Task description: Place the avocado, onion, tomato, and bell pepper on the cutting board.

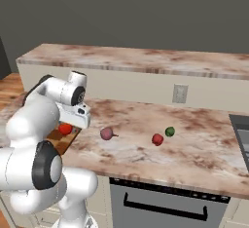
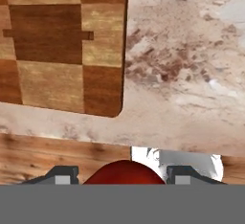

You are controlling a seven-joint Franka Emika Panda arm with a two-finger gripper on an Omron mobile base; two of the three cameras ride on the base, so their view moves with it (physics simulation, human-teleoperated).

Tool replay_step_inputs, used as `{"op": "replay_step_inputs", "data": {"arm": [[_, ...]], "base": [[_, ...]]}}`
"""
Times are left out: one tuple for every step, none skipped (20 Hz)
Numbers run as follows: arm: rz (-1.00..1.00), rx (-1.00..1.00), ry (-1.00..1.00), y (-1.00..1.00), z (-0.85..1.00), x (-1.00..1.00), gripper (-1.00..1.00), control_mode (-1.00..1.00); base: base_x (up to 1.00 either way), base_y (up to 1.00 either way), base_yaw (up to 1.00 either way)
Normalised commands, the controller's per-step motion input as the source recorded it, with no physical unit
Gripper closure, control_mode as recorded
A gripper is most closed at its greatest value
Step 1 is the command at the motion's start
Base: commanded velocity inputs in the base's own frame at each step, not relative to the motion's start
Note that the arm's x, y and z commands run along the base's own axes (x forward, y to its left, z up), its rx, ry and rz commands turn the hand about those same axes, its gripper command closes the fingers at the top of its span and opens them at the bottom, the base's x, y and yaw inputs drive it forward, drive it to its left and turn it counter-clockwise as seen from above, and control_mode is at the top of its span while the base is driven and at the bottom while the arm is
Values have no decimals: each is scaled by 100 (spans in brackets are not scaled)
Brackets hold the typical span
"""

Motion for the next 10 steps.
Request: {"op": "replay_step_inputs", "data": {"arm": [[0, 5, 0, 61, 66, -37, 100, -100], [0, 3, -1, 64, 64, -36, 100, -100], [0, 0, -1, 67, 58, -31, 100, -100], [0, 0, -8, 61, 50, -33, 100, -100], [0, 0, -13, 60, 45, -32, 100, -100], [0, 0, -14, 65, 31, -24, 100, -100], [0, 0, -17, 68, 24, -18, 100, -100], [0, 0, -21, 73, 13, -12, 100, -100], [0, -2, -25, 78, 2, -2, 100, -100], [0, -3, -26, 78, 0, 0, 100, -100]], "base": [[0, 0, 0], [0, 0, 0], [0, 0, 0], [0, 0, 0], [0, 0, 0], [0, 0, 0], [0, 0, 0], [0, 0, 0], [0, 0, 0], [0, 0, 0]]}}
